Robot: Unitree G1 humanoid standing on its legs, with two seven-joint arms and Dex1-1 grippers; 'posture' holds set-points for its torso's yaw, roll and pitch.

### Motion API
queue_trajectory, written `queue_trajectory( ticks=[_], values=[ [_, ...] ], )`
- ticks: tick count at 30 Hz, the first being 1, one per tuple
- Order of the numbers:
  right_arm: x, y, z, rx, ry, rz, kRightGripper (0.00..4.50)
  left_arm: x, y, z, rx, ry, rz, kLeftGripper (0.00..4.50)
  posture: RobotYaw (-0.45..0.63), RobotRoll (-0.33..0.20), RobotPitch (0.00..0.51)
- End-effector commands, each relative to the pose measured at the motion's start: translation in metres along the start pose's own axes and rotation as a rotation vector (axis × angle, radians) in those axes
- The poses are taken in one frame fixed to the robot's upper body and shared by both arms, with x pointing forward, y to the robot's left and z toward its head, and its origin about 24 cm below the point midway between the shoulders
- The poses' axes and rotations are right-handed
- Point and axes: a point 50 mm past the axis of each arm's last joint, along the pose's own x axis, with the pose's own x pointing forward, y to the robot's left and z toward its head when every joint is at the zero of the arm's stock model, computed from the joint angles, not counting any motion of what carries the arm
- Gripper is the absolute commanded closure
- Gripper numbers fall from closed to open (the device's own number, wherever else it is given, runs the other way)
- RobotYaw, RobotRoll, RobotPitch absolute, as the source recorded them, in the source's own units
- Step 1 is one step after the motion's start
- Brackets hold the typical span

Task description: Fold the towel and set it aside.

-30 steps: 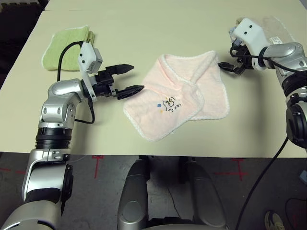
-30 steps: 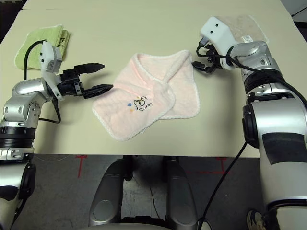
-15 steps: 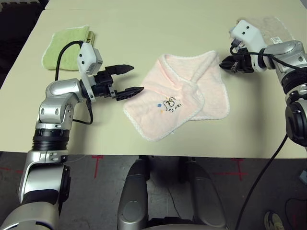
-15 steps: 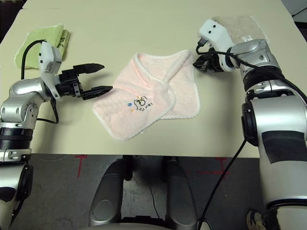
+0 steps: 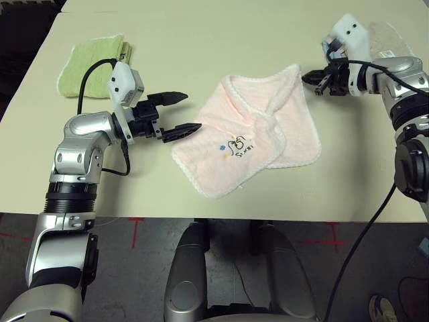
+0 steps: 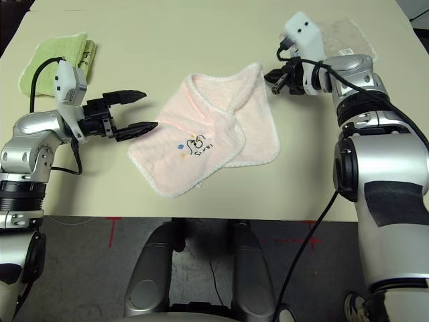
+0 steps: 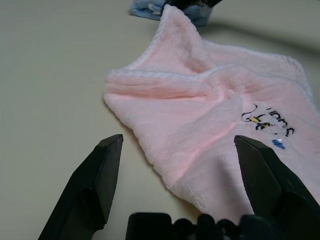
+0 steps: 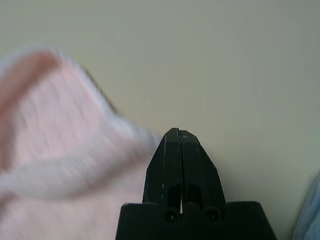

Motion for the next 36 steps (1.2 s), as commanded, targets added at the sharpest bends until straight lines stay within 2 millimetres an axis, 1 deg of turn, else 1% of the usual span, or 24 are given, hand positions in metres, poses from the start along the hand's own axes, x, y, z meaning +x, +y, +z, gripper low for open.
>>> queue_trajectory(
  ticks=[1,4,6,8,11,14,19,20,22,23,24,28,30,33,36],
  values=[
    [-0.005,-0.002,0.018,0.019,-0.159,0.028,4.47,0.005,-0.001,-0.004,0.004,0.012,-0.024,0.0,0.16,0.0,0.343],
    [-0.008,-0.003,0.022,0.024,-0.2,0.033,4.47,0.007,0.0,-0.006,-0.001,0.004,-0.021,0.0,0.15,0.0,0.334],
    [-0.01,-0.006,0.021,0.024,-0.185,0.013,4.47,0.009,0.0,-0.007,-0.001,0.002,-0.021,0.0,0.15,0.0,0.331],
    [-0.012,-0.007,0.016,0.009,-0.124,-0.007,4.47,0.01,-0.001,-0.007,0.0,0.0,-0.022,0.0,0.15,0.0,0.33],
    [-0.011,-0.008,0.003,-0.071,0.034,-0.043,4.47,0.011,-0.001,-0.007,0.002,-0.003,-0.024,0.0,0.15,0.0,0.333],
    [-0.01,-0.009,-0.002,-0.09,0.096,-0.07,3.79,0.011,-0.001,-0.006,0.003,-0.006,-0.025,0.0,0.15,0.0,0.347],
    [-0.002,-0.006,-0.002,-0.102,0.154,-0.088,1.96,0.008,-0.001,-0.004,-0.003,-0.007,-0.024,0.0,0.15,0.0,0.378],
    [0.0,-0.005,-0.002,-0.097,0.163,-0.084,1.53,0.008,0.0,-0.004,-0.005,-0.004,-0.024,0.0,0.15,0.0,0.384],
    [0.004,-0.002,-0.001,-0.09,0.18,-0.079,0.79,0.007,0.001,-0.004,-0.007,0.004,-0.025,0.0,0.16,0.0,0.4],
    [0.006,-0.002,0.0,-0.089,0.196,-0.077,0.39,0.007,0.002,-0.003,-0.007,0.006,-0.026,0.0,0.15,0.0,0.42],
    [0.007,-0.001,-0.001,-0.088,0.22,-0.072,0.03,0.008,0.003,-0.001,-0.009,0.005,-0.025,0.0,0.15,0.0,0.424],
    [0.01,0.001,0.002,-0.107,0.27,-0.07,0.03,0.008,0.007,0.004,-0.01,0.013,-0.033,0.0,0.12,0.0,0.442],
    [0.014,0.003,0.005,-0.111,0.273,-0.053,0.03,0.006,0.009,0.006,-0.008,0.017,-0.036,0.0,0.11,0.0,0.44],
    [0.016,0.007,0.004,-0.141,0.325,-0.004,0.03,0.008,0.014,0.01,-0.001,0.021,-0.038,0.0,0.11,0.0,0.432],
    [0.015,0.006,0.002,-0.177,0.358,-0.028,0.03,0.011,0.016,0.012,0.007,0.017,-0.043,0.0,0.11,0.0,0.424]
  ],
)
